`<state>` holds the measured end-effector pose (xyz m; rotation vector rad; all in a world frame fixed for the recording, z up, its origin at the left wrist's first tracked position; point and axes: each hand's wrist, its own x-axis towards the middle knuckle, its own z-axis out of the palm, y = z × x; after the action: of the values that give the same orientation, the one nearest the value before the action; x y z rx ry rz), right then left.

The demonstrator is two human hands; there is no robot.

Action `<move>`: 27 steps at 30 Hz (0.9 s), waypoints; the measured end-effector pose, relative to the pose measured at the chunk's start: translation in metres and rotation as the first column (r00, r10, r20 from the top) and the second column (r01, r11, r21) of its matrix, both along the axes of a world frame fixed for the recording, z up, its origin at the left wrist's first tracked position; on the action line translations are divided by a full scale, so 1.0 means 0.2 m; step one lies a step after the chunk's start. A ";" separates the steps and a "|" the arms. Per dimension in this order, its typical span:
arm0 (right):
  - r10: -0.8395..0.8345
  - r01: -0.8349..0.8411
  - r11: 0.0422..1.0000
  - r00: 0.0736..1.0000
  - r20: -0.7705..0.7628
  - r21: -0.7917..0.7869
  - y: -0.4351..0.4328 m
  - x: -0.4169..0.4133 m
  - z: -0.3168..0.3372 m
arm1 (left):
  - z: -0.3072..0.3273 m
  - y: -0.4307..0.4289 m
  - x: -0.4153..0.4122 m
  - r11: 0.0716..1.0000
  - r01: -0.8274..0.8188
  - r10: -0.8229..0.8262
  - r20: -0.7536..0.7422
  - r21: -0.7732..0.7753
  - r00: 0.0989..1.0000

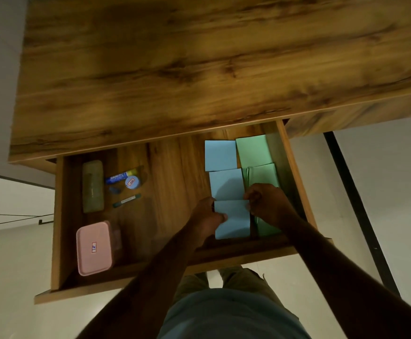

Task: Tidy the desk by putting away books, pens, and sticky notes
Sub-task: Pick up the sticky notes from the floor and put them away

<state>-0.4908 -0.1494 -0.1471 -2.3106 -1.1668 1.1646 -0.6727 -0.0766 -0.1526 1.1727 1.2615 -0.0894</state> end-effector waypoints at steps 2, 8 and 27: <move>-0.003 0.003 1.000 1.000 0.022 -0.008 -0.01 0.00 -0.01 | -0.01 -0.01 0.01 0.983 0.134 -0.127 -0.064 0.126 0.990; 0.028 -0.026 0.999 0.997 0.073 -0.033 -0.01 -0.01 0.01 | -0.03 -0.01 -0.02 0.776 0.582 -0.496 -0.337 0.241 0.800; 0.213 -0.235 0.969 0.952 0.221 0.079 -0.18 -0.18 0.08 | 0.13 -0.03 -0.29 0.678 0.560 -0.436 -0.353 0.475 0.828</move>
<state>-0.5276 -0.1850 -0.1320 -2.3110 -1.5636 0.9173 -0.7308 -0.0833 -0.1265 2.0730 1.1395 -0.2716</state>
